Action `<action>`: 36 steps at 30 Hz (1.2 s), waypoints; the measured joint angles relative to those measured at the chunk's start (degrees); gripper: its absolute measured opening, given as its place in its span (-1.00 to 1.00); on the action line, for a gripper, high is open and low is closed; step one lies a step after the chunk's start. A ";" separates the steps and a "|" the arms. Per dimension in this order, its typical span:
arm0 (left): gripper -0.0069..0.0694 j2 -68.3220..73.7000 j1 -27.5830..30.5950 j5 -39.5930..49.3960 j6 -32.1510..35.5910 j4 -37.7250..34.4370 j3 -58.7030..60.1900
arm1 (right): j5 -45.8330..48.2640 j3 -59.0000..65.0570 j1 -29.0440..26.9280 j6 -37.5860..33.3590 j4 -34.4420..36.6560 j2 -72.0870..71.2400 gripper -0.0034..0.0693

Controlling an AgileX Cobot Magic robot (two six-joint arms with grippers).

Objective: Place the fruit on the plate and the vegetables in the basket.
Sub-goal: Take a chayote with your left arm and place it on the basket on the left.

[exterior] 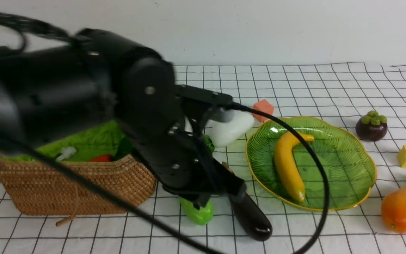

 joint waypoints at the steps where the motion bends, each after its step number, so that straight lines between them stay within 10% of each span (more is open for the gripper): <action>1: -0.75 2.18 -0.12 1.32 -0.52 0.00 -2.42 | 0.31 0.00 0.00 0.00 0.00 -0.13 -0.25; 14: 0.80 23.97 -0.15 9.42 -29.13 12.77 -18.70 | 1.93 0.00 0.00 -1.17 -0.05 -1.41 -0.25; 36: 0.32 30.71 0.11 7.06 -32.06 22.03 -19.33 | 1.93 -0.02 0.00 -1.43 0.19 -2.58 -0.25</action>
